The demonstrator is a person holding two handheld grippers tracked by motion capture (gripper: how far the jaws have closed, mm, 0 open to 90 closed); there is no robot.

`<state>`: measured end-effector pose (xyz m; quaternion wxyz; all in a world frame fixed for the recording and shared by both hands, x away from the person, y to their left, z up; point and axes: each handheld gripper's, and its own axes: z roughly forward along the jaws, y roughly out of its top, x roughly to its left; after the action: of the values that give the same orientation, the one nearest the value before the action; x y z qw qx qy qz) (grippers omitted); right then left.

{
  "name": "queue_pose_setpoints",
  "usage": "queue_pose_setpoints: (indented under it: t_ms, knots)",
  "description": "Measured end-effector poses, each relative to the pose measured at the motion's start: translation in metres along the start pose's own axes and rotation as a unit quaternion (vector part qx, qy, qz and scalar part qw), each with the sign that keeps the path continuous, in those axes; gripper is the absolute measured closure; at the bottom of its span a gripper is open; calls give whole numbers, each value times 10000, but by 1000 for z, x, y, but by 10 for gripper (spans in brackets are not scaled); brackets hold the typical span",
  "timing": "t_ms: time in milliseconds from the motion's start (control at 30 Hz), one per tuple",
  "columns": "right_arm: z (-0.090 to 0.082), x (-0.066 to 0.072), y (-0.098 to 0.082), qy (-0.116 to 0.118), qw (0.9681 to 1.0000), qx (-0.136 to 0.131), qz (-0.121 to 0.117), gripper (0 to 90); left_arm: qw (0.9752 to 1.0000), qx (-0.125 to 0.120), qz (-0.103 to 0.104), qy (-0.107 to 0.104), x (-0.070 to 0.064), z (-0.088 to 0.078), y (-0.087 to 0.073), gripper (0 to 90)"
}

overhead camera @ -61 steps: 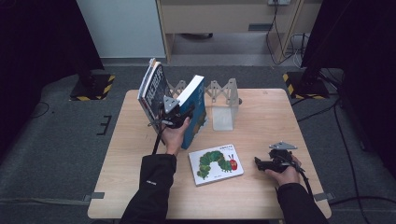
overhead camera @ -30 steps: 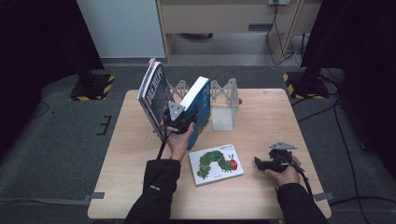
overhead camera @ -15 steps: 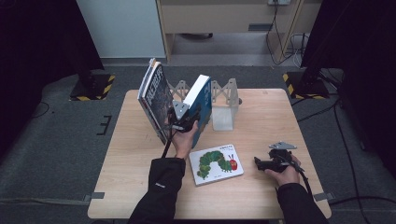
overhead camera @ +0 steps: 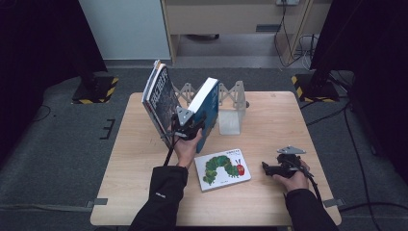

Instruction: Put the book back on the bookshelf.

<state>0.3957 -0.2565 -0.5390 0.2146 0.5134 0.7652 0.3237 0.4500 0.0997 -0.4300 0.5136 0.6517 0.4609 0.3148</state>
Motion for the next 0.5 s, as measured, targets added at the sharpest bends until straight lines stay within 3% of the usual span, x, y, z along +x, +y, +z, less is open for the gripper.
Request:
queue_pose_setpoints:
  t_ms: [200, 500]
  knots:
    - [0, 0, 0, -3, 10000, -4, -6, 62, 9997, -102, 31, 237, -6, -6, -4, 603]
    - [0, 0, 0, -3, 10000, 5, 6, 62, 9993, -160, 35, 323, -9, -4, -5, 602]
